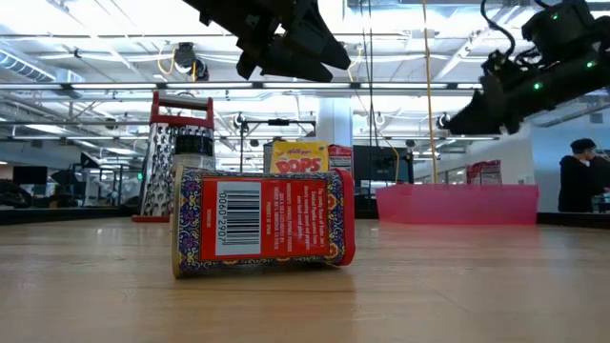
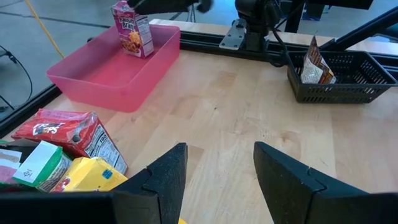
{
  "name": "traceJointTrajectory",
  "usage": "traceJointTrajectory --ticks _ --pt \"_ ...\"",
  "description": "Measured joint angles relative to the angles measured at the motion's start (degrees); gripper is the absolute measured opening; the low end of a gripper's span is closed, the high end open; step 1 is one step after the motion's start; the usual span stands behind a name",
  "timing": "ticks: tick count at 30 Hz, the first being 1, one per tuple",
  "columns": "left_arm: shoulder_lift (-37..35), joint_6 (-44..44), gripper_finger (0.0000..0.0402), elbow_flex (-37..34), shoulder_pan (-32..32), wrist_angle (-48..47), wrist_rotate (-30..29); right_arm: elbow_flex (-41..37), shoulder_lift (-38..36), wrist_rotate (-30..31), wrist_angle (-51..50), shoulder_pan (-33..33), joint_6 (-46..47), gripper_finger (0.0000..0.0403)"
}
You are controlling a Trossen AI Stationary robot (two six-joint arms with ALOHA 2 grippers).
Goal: Pick & Place Kitchen Items
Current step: Put the red cereal box into the pink bin
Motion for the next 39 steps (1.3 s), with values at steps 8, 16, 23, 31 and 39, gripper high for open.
traceJointTrajectory --ticks 8,16,23,31,39 --pt "0.00 0.13 0.0186 0.00 0.08 0.00 -0.09 0.00 1.15 -7.01 6.75 13.97 5.52 0.0203" --pt "0.00 0.13 0.0186 0.02 0.13 0.00 -0.13 0.00 10.64 -3.50 15.55 27.66 5.74 0.0203" --pt "0.00 -0.17 0.0186 0.02 0.13 0.02 -0.13 0.00 24.37 7.22 27.74 34.34 2.94 0.0203" --pt "0.00 -0.02 0.0186 0.02 0.13 0.04 -0.15 0.00 40.33 9.07 44.29 36.36 2.94 0.0203" --pt "0.00 -0.02 0.0186 0.02 0.13 0.04 -0.17 0.61 51.60 13.46 55.57 36.36 2.09 0.0203"
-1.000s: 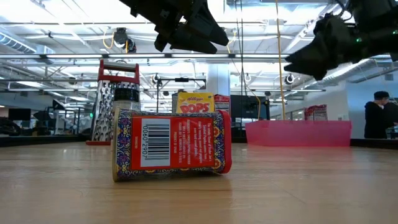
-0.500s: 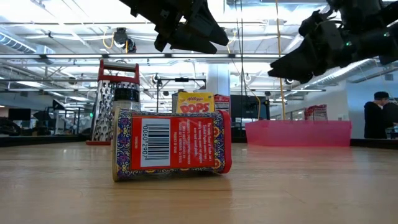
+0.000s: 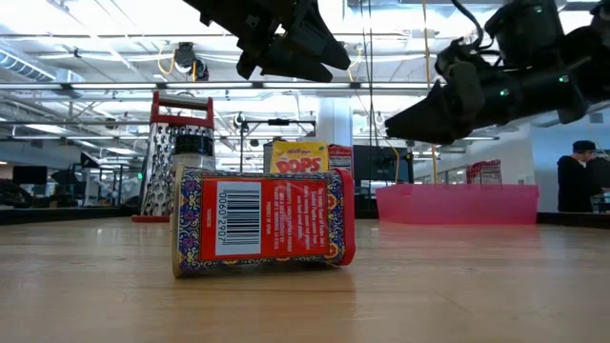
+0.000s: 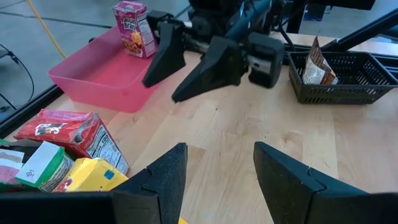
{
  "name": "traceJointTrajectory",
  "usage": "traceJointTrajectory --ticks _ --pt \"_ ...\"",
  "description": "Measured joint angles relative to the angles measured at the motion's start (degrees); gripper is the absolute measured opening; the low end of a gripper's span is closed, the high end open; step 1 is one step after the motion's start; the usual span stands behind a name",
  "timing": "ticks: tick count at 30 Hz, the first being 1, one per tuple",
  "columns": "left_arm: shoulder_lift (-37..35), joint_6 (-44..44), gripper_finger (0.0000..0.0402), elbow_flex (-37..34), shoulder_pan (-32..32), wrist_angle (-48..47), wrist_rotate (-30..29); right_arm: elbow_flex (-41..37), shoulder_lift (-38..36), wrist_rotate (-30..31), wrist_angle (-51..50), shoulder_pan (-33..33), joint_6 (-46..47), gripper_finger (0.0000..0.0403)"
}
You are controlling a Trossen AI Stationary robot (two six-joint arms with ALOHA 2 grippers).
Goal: Pick & Place Kitchen Items
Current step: Put the red cereal box into the pink bin
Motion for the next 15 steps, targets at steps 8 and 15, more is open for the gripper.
traceJointTrajectory --ticks 8,15 --pt "0.00 0.01 0.0186 0.00 0.00 0.11 0.00 7.01 9.25 3.70 -0.02 0.00 -1.71 0.0203" --pt "0.00 0.16 0.0186 0.00 0.00 0.02 0.02 8.06 11.85 11.53 -0.77 -0.29 0.84 0.0203"
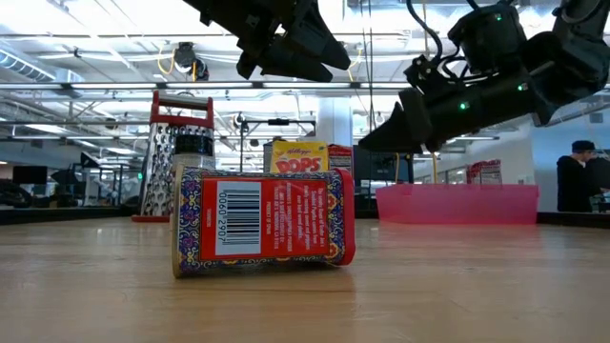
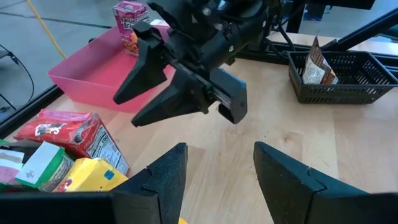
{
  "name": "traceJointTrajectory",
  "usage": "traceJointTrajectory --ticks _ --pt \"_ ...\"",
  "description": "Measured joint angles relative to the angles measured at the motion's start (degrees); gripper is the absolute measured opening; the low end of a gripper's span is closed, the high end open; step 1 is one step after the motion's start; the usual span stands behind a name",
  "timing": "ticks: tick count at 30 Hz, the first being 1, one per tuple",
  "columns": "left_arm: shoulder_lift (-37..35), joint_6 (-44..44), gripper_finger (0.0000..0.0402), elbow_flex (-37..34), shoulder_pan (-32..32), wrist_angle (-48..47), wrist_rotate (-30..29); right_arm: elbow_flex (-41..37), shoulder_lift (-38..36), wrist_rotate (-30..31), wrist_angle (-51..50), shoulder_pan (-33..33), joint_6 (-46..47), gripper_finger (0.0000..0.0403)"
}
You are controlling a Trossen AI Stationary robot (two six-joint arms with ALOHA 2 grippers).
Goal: Pick & Place Kitchen Items
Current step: Put the red cereal box into the pink bin
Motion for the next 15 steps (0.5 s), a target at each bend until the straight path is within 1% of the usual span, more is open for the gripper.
traceJointTrajectory --ticks 15 --pt "0.02 0.22 0.0186 0.00 0.36 0.19 0.02 0.58 0.00 -0.23 -0.25 -1.05 2.59 0.0199"
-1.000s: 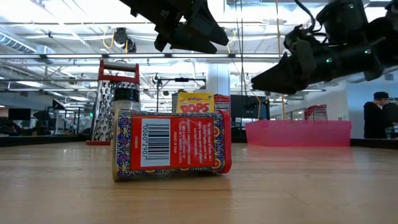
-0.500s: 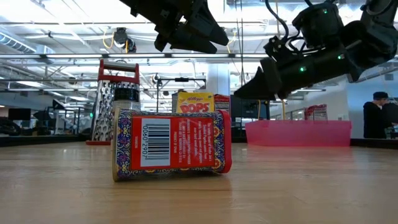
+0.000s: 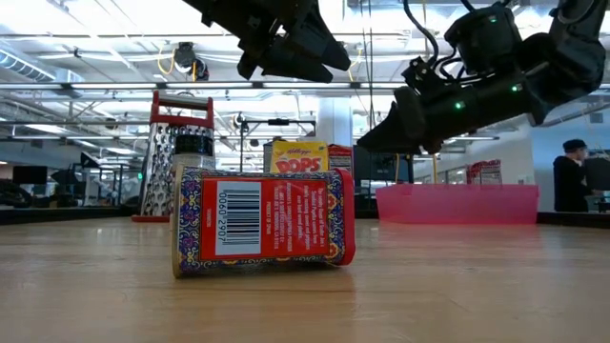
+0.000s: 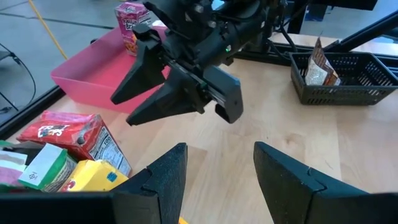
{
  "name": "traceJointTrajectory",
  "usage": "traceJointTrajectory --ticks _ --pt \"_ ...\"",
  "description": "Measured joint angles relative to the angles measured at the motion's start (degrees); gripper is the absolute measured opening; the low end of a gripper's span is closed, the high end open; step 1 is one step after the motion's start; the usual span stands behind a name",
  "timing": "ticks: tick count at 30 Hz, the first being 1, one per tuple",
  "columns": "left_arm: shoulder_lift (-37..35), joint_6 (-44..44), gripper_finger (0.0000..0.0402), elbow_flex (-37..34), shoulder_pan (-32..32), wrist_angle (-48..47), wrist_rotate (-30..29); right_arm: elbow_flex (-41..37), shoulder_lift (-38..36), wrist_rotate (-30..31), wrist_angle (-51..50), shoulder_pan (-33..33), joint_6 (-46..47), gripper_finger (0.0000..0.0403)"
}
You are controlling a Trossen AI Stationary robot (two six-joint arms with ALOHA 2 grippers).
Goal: Pick & Place Kitchen Items
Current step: Put the red cereal box into the pink bin
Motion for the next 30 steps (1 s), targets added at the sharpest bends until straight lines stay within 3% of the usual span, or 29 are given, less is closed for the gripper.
traceJointTrajectory --ticks 6,9,19,30 --pt "0.00 -0.20 0.0186 0.00 0.02 0.42 0.00 3.86 5.12 -1.70 -0.55 -0.28 -1.28 0.0196" --pt "0.00 -0.23 0.0186 0.00 0.02 0.54 0.01 5.56 8.36 0.78 -0.48 -0.45 -3.65 0.0196" --pt "0.00 1.13 0.0186 0.00 -0.27 0.93 0.07 5.46 10.79 1.57 2.64 -2.37 0.97 0.0196" --pt "0.00 1.22 0.0186 0.00 -0.25 0.53 0.11 7.77 15.32 1.79 5.25 -2.97 -1.38 0.0186"
